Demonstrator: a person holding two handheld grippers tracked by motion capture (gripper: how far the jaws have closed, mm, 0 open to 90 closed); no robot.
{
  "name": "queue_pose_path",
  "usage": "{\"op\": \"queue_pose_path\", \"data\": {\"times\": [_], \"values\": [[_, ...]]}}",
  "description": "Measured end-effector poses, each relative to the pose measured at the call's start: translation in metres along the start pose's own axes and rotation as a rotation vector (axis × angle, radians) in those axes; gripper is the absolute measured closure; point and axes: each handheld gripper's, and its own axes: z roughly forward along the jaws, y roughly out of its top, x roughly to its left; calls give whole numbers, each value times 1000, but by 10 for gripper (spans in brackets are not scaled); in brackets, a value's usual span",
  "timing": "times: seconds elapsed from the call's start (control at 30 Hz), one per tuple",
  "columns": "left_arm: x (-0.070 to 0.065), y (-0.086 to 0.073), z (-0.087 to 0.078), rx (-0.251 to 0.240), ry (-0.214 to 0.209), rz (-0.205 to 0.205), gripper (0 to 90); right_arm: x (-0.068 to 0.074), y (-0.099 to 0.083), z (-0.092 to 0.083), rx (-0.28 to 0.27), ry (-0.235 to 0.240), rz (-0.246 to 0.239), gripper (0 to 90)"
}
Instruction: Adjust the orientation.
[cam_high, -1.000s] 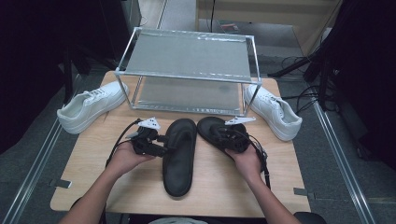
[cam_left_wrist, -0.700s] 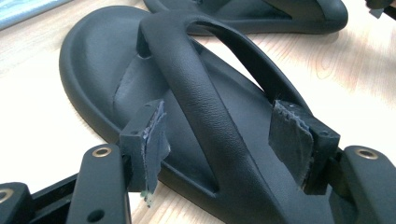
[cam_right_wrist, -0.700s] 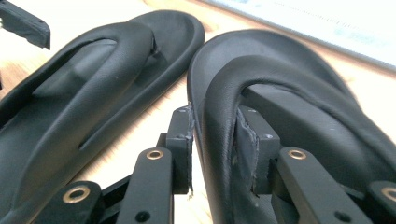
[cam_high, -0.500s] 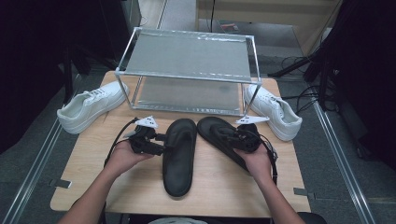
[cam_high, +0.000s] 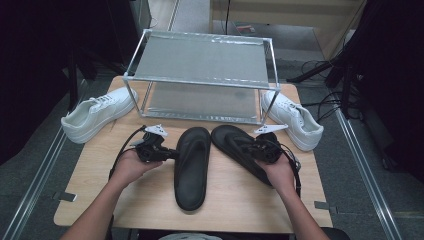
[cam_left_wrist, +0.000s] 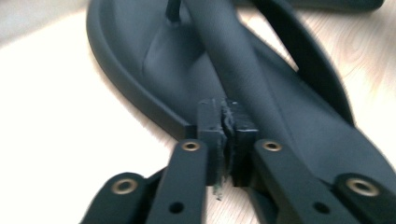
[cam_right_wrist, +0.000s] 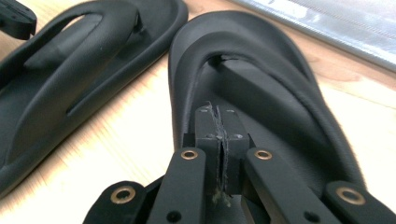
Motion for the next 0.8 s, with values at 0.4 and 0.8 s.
{"op": "queue_pose_path", "data": {"times": [0.4,0.8], "values": [[-5,0,8,36,-8,25,890,10,0,6,21,10,-22,894],[-12,1,11,44,-29,41,888,18,0,10,21,41,-27,893]]}}
